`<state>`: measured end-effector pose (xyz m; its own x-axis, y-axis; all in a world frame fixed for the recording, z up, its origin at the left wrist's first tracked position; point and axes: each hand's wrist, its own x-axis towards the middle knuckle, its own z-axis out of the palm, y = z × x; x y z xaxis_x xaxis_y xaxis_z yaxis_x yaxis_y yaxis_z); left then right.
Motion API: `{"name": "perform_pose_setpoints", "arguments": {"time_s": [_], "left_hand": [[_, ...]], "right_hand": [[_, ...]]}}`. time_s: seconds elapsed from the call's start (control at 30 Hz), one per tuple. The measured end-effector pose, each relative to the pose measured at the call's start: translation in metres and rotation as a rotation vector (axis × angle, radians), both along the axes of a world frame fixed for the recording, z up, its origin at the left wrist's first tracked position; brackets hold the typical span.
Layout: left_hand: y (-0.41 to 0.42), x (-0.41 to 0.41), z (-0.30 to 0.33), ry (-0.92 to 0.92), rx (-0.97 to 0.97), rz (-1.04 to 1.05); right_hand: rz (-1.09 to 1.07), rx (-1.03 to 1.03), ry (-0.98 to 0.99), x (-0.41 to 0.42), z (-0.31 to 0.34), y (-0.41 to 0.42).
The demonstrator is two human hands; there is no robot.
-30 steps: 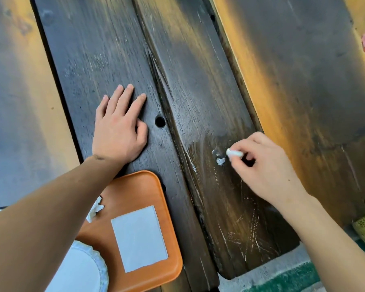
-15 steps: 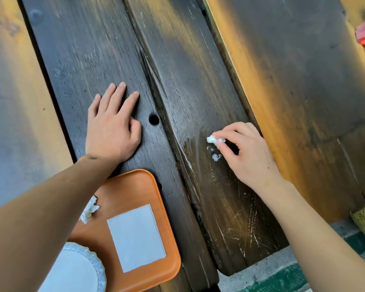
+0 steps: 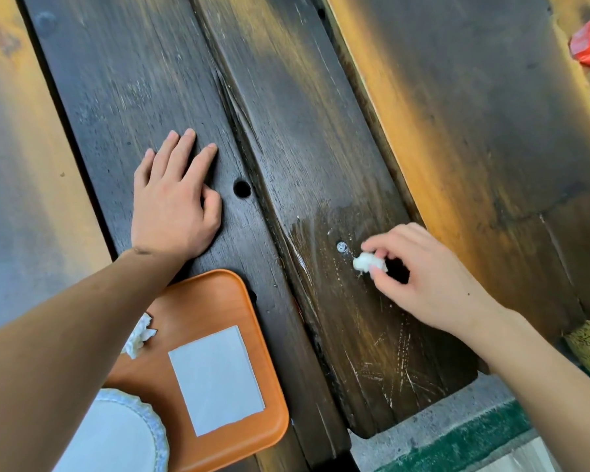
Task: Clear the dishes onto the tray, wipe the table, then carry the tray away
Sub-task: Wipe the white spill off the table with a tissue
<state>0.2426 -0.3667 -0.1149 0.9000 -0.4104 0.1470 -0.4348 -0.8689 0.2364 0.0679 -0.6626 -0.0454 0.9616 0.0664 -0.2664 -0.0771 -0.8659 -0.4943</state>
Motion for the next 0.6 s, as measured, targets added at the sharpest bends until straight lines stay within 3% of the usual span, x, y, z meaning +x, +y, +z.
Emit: {"name": "perform_pose_setpoints", "arguments": {"time_s": [0.13,0.23,0.5,0.6], "left_hand": [[0.000,0.000,0.000,-0.012,-0.004,0.000],[-0.001,-0.001,0.000,-0.011,-0.008,0.004],[-0.001,-0.001,0.000,0.000,-0.006,0.001],[-0.002,-0.001,0.000,0.000,-0.006,0.003]], "right_hand": [[-0.194,-0.074,-0.104,0.025,-0.012,-0.003],[-0.216,-0.125,-0.160,0.029,-0.019,0.004],[0.221,-0.104,-0.120,-0.049,-0.009,0.032],[0.190,-0.099,-0.135,-0.057,-0.007,0.028]]}}
